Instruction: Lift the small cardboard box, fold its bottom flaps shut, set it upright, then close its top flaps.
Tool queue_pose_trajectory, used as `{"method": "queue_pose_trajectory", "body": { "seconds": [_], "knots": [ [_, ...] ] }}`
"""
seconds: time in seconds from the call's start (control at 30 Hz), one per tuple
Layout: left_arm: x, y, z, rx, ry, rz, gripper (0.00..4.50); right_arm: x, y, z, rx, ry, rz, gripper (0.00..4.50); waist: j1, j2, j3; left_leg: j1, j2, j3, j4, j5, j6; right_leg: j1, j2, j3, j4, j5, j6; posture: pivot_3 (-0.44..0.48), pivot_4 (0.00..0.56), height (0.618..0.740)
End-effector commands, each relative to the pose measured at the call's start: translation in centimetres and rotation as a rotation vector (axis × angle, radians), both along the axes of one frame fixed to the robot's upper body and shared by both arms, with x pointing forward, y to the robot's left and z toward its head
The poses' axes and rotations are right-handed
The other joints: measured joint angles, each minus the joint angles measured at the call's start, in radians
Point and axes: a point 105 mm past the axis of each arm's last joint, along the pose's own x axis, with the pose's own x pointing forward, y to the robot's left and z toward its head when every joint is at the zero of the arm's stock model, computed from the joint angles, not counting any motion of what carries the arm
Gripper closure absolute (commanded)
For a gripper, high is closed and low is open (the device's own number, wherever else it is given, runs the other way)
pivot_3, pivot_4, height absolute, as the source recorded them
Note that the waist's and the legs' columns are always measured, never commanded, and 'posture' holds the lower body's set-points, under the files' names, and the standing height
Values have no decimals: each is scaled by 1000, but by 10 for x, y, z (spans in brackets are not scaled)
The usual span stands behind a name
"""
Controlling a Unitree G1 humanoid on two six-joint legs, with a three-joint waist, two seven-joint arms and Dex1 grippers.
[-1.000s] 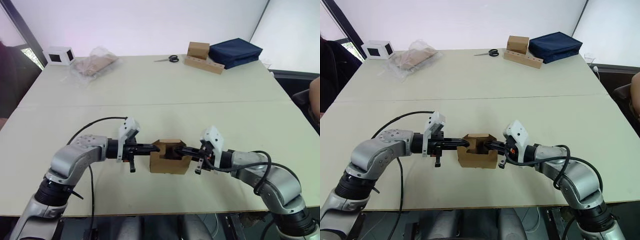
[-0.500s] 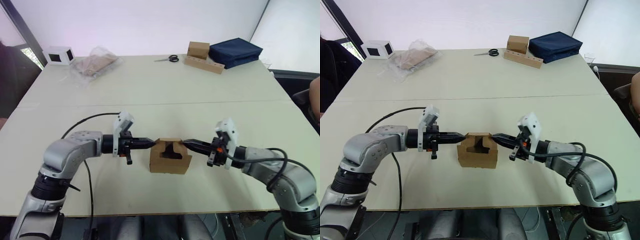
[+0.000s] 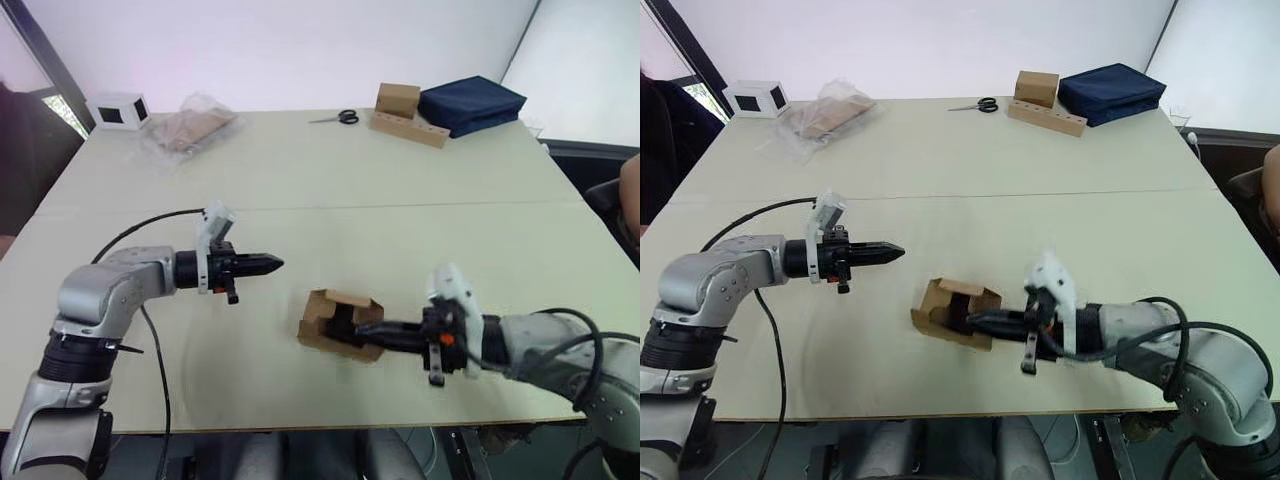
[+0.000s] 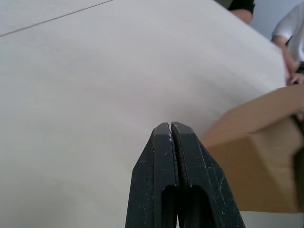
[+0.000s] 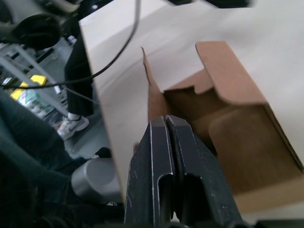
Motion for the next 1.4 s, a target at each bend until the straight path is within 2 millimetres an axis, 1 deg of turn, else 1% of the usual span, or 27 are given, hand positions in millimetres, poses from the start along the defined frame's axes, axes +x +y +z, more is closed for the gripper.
{"method": "queue_pose_trajectory", "body": {
  "seconds": [0.03,0.17,0.27,0.37,0.43,0.47,0.53,0.6,0.67,0.7,0.77,0.87,0.97,1.1,1.4],
  "knots": [
    [14,-15,-2,37,-64,-61,4478,3,6,13,38,-83,-28,4500,0,0,0,0,0,0,0,0,0,0,0,0,0,0,0,0,150,740],
    [27,-33,-5,12,-59,-99,4478,21,-2,18,30,-157,-109,4500,-3,0,0,0,0,0,0,0,0,0,0,0,0,0,0,0,150,740],
    [28,-40,-6,-2,-62,-129,4478,30,-10,21,24,-184,-150,4500,-9,0,0,0,0,0,0,0,0,-1,1,0,0,0,0,0,150,740],
    [31,-45,-5,-13,-63,-139,4478,33,-16,32,47,-205,-169,4500,-7,0,0,0,0,0,0,0,0,-1,1,0,0,0,0,0,150,740],
    [32,-48,-6,-9,-62,-159,4478,32,-19,47,101,-208,-169,4500,-6,0,0,0,0,0,0,0,0,-1,1,0,0,0,0,0,150,740],
    [31,-51,-7,-8,-50,-183,4478,29,-19,56,130,-206,-154,4500,-6,0,0,0,0,0,0,0,0,-1,1,0,0,0,0,0,150,740],
    [29,-56,-9,-3,-29,-232,4478,18,-15,65,154,-181,-99,4500,-3,0,0,0,0,0,0,0,0,-1,1,0,0,0,0,0,150,740],
    [29,-59,-12,5,-13,-262,4478,2,-7,60,128,-126,-24,4500,0,-1,0,-1,0,0,0,0,0,0,1,0,0,0,0,0,150,740],
    [30,-61,-16,16,-1,-289,4478,-14,3,46,95,-62,30,4500,-3,-1,0,-1,0,0,0,-1,1,0,1,0,-1,0,0,0,150,740],
    [30,-63,-16,19,0,-298,4478,-19,6,38,74,-39,37,4500,-3,-1,0,-1,0,0,0,-1,2,0,1,0,-1,0,0,0,150,740],
    [30,-67,-17,20,5,-316,4478,-25,10,24,32,-11,38,4500,-4,-1,0,-1,0,0,0,-1,2,-1,1,0,0,0,0,0,150,740],
    [28,-71,-19,19,14,-342,4478,-28,11,13,-8,-1,29,4500,-5,-1,0,-1,0,0,1,-1,2,0,1,0,0,0,0,0,150,740],
    [22,-75,-22,11,31,-372,4478,-26,11,5,-48,-13,7,4500,-5,-1,0,-1,0,0,1,-1,2,-1,1,0,0,0,0,0,150,740],
    [7,-74,-28,1,64,-401,4478,-9,5,-2,-85,-64,-69,4500,-8,-1,0,-1,0,0,1,-1,2,-1,1,0,0,0,0,0,150,740],
    [0,-71,-27,0,71,-384,4478,7,3,-5,-109,-112,-85,4500,-2,-1,0,-1,0,0,1,-1,2,0,1,0,0,0,0,0,150,740]
  ]
}}
